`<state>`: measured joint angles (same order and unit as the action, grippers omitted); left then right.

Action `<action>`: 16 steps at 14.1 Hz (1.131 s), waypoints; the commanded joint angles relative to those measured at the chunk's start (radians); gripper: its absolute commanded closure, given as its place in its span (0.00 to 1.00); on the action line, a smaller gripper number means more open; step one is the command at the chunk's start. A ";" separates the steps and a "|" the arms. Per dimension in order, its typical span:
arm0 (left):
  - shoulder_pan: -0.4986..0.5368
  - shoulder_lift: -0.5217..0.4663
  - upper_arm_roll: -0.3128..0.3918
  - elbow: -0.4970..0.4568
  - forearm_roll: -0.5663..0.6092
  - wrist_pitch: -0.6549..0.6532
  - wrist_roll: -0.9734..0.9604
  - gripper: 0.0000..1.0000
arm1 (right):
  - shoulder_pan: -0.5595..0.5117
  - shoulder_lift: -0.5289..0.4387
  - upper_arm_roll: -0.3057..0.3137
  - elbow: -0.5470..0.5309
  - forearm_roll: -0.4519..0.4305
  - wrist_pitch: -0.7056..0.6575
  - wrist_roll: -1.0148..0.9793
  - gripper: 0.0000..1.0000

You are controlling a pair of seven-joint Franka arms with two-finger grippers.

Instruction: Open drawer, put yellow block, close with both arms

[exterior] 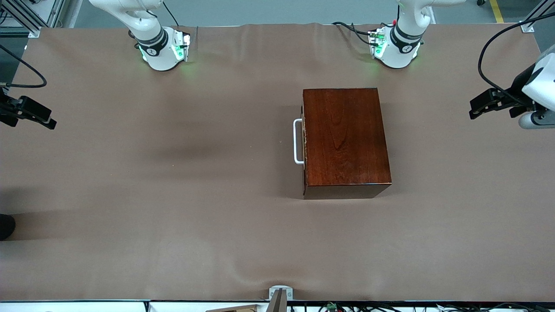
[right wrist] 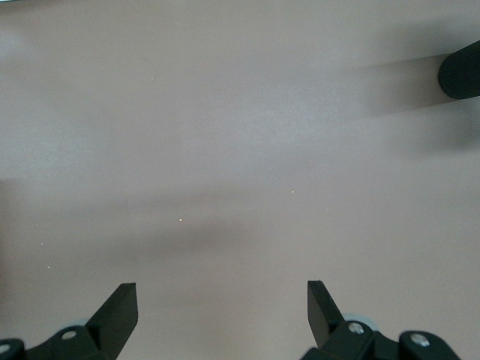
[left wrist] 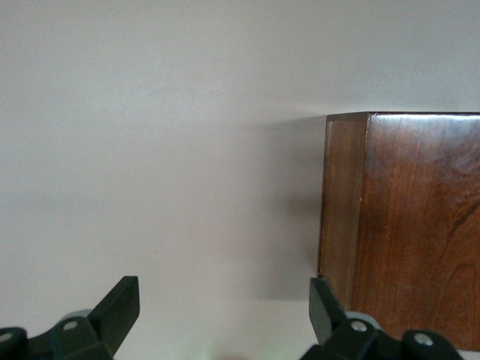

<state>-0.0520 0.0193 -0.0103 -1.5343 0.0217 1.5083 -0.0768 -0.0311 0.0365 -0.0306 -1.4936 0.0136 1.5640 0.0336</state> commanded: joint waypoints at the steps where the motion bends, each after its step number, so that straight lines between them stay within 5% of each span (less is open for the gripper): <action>1: 0.027 -0.009 -0.022 -0.003 -0.006 -0.013 0.022 0.00 | -0.019 -0.009 0.017 0.003 -0.006 -0.002 0.006 0.00; 16: 0.021 -0.128 -0.039 -0.136 -0.012 0.089 0.068 0.00 | -0.019 -0.009 0.017 0.003 -0.006 0.001 0.006 0.00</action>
<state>-0.0431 -0.0831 -0.0352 -1.6439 0.0206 1.5748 -0.0133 -0.0311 0.0365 -0.0306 -1.4935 0.0136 1.5661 0.0336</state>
